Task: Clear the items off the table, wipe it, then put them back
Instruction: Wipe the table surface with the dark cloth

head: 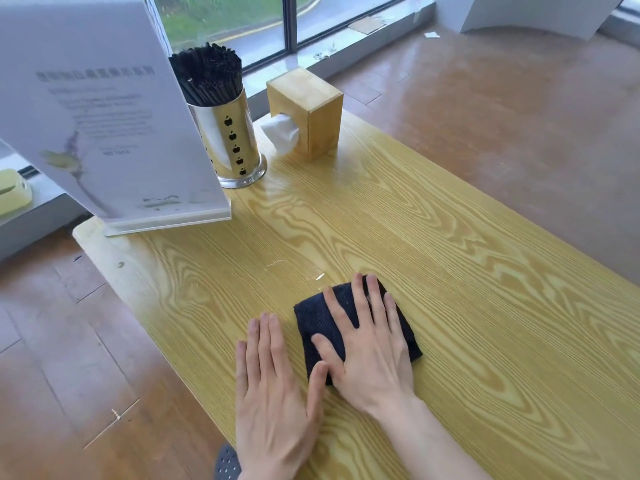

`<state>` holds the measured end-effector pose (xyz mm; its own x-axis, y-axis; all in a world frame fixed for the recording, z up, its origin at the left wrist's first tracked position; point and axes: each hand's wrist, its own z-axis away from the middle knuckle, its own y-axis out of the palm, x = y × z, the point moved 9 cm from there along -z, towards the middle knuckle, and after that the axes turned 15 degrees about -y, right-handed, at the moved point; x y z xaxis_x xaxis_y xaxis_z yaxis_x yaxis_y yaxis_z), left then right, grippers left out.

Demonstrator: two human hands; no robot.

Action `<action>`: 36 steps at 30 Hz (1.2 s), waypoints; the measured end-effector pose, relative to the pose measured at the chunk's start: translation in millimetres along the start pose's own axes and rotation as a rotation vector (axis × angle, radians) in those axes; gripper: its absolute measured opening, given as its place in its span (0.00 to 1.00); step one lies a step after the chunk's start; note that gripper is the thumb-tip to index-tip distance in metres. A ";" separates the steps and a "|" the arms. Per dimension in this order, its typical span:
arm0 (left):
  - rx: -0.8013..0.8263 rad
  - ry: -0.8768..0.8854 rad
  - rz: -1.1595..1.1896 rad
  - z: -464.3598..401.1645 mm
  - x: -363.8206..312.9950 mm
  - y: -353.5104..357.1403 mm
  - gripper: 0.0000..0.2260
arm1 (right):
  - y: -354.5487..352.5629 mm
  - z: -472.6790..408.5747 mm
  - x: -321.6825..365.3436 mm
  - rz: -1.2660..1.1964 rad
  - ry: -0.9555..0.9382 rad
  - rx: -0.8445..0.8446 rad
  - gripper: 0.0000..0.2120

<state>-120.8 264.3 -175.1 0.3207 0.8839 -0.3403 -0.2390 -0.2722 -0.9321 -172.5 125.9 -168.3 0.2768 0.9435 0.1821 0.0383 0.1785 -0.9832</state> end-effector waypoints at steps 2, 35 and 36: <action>-0.005 0.004 -0.009 -1.3 -0.2 2.1 0.38 | 0.3 -19.7 -3.0 0.007 0.001 0.001 0.33; -0.204 -0.119 -0.041 -14.0 7.8 3.4 0.42 | -7.4 -155.8 -75.5 -0.202 0.226 -0.022 0.27; -0.210 -0.115 -0.042 -14.8 7.8 4.0 0.42 | -7.2 -165.6 -68.2 -0.249 0.197 -0.020 0.26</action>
<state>-105.6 264.5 -183.3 0.2172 0.9302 -0.2958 -0.0285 -0.2969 -0.9545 -32.7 14.0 -175.8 0.4368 0.7990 0.4132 0.1463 0.3901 -0.9091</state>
